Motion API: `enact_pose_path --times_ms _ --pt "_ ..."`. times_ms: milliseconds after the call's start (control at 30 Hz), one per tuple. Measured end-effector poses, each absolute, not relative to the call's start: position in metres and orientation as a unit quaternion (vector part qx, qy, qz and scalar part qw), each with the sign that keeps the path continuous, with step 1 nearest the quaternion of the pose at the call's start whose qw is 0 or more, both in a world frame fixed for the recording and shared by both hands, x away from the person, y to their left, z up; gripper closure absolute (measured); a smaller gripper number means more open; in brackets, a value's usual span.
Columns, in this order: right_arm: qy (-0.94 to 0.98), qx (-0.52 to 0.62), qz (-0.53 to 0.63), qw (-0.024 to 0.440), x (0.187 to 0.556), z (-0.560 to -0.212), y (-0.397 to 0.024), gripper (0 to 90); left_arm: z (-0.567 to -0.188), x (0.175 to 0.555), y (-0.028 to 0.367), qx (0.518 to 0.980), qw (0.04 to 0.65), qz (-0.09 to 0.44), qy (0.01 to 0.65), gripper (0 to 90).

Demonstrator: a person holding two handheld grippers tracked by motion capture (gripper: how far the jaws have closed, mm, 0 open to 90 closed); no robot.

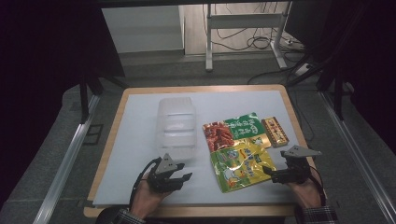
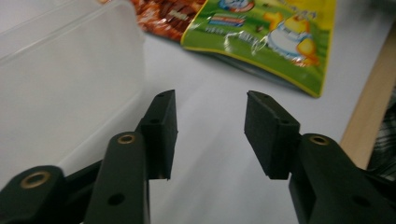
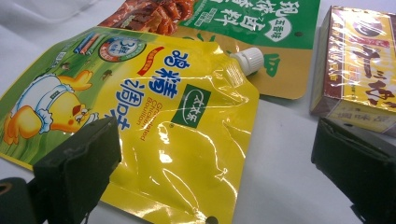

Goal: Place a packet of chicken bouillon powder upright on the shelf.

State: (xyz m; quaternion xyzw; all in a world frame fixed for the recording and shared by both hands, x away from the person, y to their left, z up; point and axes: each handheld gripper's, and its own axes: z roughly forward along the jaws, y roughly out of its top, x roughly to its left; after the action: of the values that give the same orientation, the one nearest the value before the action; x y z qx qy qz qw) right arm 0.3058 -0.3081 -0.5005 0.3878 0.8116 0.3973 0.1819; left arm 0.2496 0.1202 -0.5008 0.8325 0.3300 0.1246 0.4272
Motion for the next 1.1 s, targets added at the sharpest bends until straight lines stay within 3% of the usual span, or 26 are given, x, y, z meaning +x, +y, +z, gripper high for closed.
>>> enact_pose_path --times_ms 667,1100 --pt "0.808 0.395 0.398 0.179 0.307 -0.502 -0.308 1.5 -0.507 0.273 0.078 0.836 0.450 0.067 0.306 72.9" --pt "0.810 0.397 0.393 0.176 0.307 -0.503 -0.306 1.7 -0.511 0.286 0.051 0.849 0.442 0.077 0.281 89.9"
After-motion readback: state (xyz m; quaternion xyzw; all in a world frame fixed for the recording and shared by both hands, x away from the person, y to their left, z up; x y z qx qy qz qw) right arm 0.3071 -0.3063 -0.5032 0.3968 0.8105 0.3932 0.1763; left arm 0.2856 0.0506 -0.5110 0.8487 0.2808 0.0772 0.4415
